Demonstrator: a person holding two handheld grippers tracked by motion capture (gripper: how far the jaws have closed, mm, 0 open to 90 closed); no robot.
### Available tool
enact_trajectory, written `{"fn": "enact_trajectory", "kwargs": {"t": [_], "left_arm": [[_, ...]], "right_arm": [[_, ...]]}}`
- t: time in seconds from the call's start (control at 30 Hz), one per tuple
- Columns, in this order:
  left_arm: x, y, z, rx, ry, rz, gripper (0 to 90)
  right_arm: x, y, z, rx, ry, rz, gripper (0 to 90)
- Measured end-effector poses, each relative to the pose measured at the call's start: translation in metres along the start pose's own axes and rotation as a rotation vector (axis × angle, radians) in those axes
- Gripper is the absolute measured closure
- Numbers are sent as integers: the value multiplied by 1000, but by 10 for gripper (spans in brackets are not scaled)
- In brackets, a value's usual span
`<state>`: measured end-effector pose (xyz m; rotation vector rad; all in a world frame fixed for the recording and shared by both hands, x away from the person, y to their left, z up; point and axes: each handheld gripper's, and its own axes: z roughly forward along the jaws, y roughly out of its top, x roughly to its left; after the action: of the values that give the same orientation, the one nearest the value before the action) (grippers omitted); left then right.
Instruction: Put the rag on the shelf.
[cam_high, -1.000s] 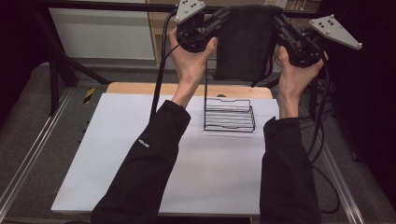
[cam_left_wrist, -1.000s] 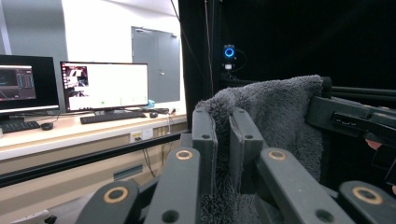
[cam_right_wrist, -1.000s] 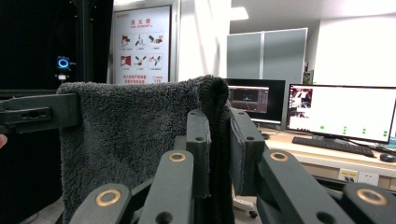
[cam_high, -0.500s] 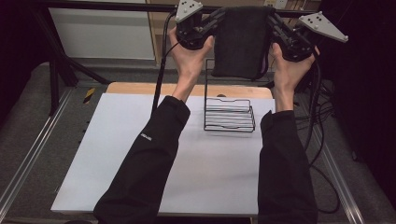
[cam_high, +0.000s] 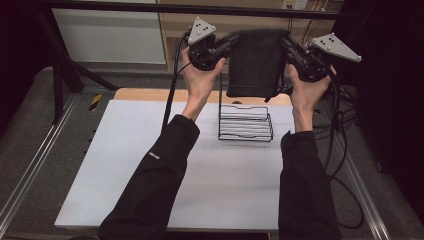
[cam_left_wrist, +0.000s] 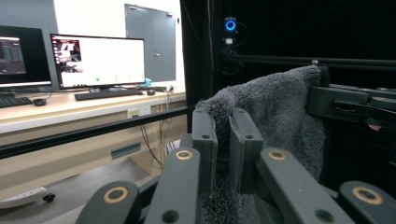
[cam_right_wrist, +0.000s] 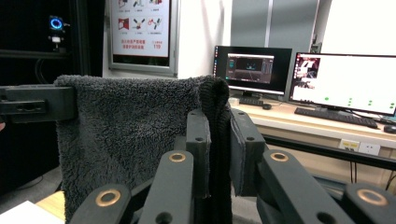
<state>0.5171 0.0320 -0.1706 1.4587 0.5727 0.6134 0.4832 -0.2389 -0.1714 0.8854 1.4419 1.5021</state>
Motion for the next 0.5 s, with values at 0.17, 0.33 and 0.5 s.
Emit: {"fn": "enact_trajectory", "kwargs": {"t": [0.17,0.33,0.5], "left_arm": [[-2,-8,-4,15,-13,4,820],[-4,-13,-10,26,-30,8,819],[-9,-17,-14,38,-41,22,820]], "right_arm": [[0,-9,-6,12,13,15,801],[3,-15,-13,20,29,4,801],[4,-22,-19,31,31,-2,801]]}}
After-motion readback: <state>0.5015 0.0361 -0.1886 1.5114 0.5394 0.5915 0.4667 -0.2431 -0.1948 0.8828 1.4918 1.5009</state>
